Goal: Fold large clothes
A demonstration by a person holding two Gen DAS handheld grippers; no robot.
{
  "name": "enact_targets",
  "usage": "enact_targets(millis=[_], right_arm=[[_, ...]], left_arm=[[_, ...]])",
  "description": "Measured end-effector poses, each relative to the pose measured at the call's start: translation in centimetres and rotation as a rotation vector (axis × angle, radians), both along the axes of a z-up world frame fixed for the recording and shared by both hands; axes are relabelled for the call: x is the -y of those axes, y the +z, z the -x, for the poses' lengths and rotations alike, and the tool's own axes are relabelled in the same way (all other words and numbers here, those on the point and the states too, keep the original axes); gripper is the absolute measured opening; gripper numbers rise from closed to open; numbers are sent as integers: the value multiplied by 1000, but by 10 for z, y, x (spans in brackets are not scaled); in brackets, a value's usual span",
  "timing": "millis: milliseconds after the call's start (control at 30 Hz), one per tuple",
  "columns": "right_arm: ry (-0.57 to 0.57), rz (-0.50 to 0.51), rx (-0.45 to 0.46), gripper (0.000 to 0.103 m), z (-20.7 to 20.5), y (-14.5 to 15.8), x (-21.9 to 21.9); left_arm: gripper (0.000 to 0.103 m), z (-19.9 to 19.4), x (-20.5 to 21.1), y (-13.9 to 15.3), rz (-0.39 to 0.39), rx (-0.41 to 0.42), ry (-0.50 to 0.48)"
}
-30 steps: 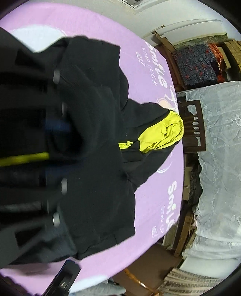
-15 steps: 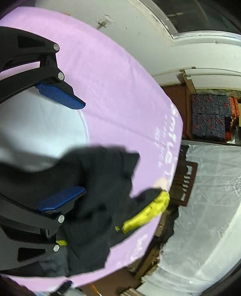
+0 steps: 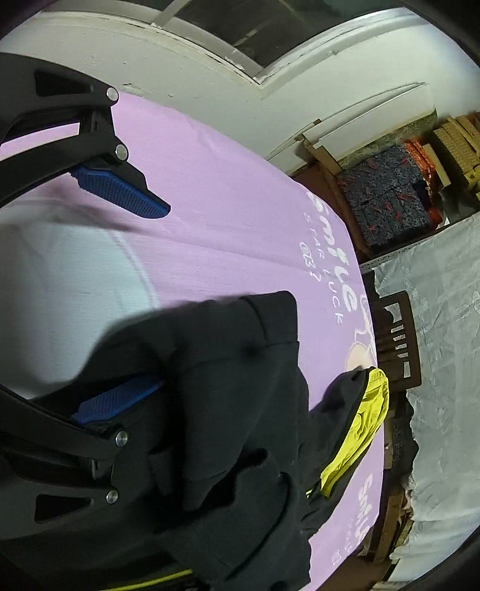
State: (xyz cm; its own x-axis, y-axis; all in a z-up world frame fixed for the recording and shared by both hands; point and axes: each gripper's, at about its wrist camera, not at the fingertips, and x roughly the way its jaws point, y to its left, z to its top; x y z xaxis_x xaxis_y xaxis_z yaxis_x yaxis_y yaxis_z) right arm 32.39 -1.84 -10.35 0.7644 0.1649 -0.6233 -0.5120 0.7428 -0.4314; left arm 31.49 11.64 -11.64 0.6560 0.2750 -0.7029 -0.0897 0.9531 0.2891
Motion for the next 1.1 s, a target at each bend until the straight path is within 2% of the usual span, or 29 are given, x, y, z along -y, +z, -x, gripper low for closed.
enact_targets(millis=[100, 133, 167, 200, 233, 267, 333, 433, 467, 500, 533, 600, 667, 733, 833, 967, 1000, 1067, 1100], right_arm=[[17, 22, 16, 49, -10, -2, -10], [21, 28, 15, 46, -13, -2, -12], [33, 32, 14, 42, -14, -3, -15], [47, 25, 0, 20, -15, -3, -17], [53, 9, -22, 6, -17, -2, -17], [54, -46, -54, 6, -19, 3, -13], [34, -212, -126, 5, -25, 20, 4], [-128, -617, -297, 5, -50, 40, 76], [-219, -801, -406, 5, -61, 31, 116], [-261, -888, -479, 11, -66, 20, 134], [-330, -983, -591, 23, -72, -2, 157], [-416, -1014, -647, 37, -71, -27, 178], [-431, -1000, -647, 37, -66, -36, 186], [-415, -1042, -658, 39, -60, -38, 195], [-429, -1058, -614, 40, -55, -31, 206], [-440, -1030, -569, 40, -65, -25, 207], [-440, -1020, -562, 38, -65, -26, 204], [-445, -981, -532, 16, -68, -23, 199], [-435, -963, -511, 8, -68, -20, 196]], left_arm=[[86, -7, -5, 2, 29, 8, 12], [82, -8, -9, 4, 56, 14, 14], [71, -7, -12, 6, 84, 17, 7], [64, -8, -15, 6, 113, 15, -5], [49, -7, -18, 7, 144, 7, -18], [37, -5, -18, 6, 151, 4, -20], [31, -3, -22, 5, 175, -4, -30], [31, 2, -28, 4, 193, -14, -31], [32, 5, -28, 4, 204, -16, -40], [32, 7, -27, 4, 211, -19, -50], [32, 9, -24, 3, 194, -23, -50], [34, 11, -20, 0, 160, -29, -47], [40, 13, -23, 0, 166, -33, -33], [44, 19, -30, 1, 202, -36, -20], [45, 31, -37, 6, 254, -31, -24], [45, 48, -34, 25, 250, 36, -48], [45, 49, -32, 31, 253, 54, -58], [45, 46, -22, 43, 262, 85, -88], [45, 39, -14, 49, 267, 87, -108]])
